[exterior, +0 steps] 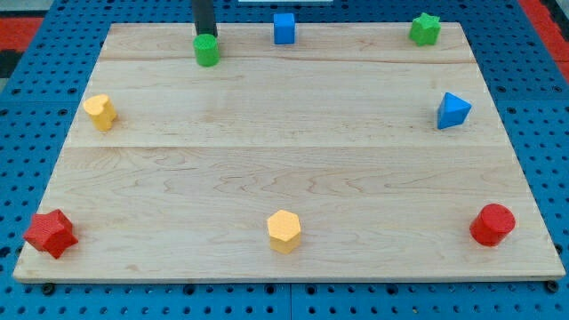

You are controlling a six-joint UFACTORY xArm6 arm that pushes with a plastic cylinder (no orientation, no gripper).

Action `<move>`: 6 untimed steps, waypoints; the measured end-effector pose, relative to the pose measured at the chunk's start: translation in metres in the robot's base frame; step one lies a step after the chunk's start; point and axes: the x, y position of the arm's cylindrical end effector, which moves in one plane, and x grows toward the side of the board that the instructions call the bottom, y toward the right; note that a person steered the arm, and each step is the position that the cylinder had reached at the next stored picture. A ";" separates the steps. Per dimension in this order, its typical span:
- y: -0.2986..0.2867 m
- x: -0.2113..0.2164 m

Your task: Slide green circle to the right slightly

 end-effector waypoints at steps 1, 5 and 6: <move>-0.004 0.019; 0.012 0.065; 0.030 0.030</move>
